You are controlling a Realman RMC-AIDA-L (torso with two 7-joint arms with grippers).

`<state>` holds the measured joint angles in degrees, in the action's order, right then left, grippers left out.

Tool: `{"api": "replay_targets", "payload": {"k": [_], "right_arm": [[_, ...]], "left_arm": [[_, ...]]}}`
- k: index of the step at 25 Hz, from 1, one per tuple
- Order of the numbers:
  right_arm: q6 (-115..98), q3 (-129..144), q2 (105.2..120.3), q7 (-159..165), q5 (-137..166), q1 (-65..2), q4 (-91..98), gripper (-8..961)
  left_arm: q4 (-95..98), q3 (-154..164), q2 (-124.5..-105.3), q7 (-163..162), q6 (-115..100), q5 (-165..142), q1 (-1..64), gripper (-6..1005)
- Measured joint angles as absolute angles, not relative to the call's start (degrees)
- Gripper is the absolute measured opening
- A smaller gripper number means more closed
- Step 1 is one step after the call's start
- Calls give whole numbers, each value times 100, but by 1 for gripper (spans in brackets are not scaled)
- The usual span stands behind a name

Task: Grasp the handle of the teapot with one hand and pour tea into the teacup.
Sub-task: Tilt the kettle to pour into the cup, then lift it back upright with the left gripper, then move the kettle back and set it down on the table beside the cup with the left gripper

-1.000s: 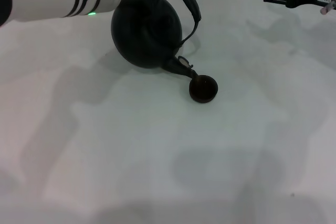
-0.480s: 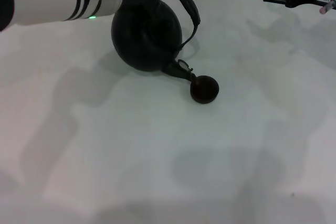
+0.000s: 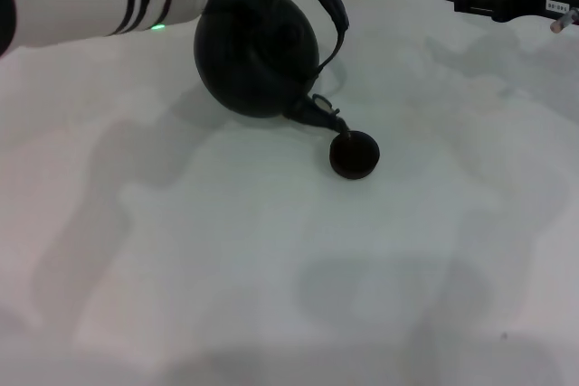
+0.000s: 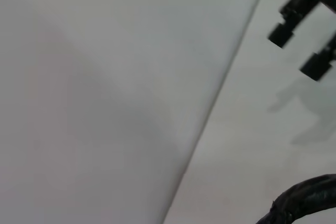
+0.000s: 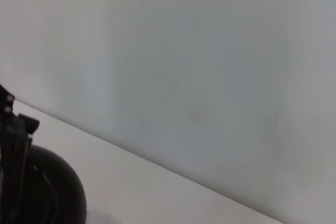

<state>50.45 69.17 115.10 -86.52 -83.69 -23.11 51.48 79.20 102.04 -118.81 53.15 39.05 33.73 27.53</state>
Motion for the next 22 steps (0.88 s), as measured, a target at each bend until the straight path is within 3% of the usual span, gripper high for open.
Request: {"api": "replay_targets", "payload": {"k": [10,22], "right_arm": [[5045,6917,11489,-8632,-8350,-2321,5038,840],[5044,6917,11481,-8626,-8341,-2295,4875,840]], "left_arm": [[8499,9986,-11883,5157,3376,4022,1886,117],[8138,9140,-11868,7363,3118,7454,833,117]]}}
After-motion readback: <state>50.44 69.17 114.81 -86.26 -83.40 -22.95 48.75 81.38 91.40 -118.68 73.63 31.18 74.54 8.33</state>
